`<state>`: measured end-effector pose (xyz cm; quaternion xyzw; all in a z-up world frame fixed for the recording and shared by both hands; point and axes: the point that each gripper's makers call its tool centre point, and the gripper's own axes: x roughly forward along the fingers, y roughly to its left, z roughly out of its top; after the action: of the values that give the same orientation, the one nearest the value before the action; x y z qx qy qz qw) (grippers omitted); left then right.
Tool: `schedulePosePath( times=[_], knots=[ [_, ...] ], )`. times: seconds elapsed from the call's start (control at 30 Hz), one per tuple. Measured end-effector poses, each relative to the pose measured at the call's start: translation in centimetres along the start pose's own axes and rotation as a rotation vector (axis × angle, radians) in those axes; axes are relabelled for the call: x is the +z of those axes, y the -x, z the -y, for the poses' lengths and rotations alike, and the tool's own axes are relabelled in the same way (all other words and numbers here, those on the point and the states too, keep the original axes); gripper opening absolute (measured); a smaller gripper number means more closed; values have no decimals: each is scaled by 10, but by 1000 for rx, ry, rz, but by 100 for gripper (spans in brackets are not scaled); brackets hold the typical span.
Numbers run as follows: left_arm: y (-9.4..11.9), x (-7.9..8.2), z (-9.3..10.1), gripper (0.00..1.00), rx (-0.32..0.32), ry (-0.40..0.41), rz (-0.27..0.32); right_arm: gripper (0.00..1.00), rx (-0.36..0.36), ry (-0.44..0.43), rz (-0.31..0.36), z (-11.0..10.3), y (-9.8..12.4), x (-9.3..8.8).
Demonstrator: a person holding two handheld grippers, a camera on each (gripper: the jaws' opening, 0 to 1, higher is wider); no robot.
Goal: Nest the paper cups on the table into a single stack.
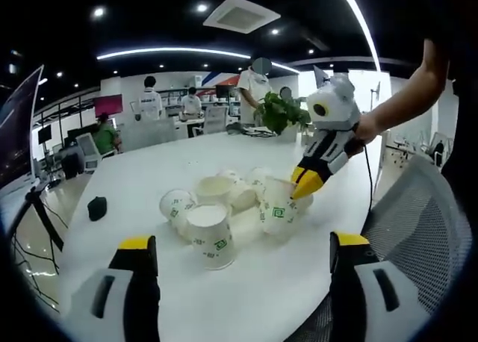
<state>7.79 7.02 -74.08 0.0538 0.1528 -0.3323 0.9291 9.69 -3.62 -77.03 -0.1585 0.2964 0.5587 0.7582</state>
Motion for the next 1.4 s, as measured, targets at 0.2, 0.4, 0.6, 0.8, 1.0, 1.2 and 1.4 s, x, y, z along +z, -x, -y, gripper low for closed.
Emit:
schedulePosePath(
  times=[0.2,0.4,0.6,0.8,1.0,1.2,1.4],
  knots=[
    [0,-1,1,95,-4,5,-6,0,-18,111,-67,0,-2,-2],
    [0,-1,1,95,-3,6,-5,0,-25,165,-103,0,-7,0],
    [1,-1,-1,94,2,5,-3,0,-22,250,-172,-3,-10,-8],
    [1,-2,-2,93,7,3,-7,0,-15,321,-227,-8,-12,-17],
    [1,-2,-2,92,8,0,-11,0,-23,367,-229,-4,-16,-16],
    [1,-3,-3,92,11,0,-14,0,-26,362,-211,-1,-21,-11],
    [1,-4,-3,91,12,-2,-20,0,-32,361,-205,0,-24,-8]
  ],
)
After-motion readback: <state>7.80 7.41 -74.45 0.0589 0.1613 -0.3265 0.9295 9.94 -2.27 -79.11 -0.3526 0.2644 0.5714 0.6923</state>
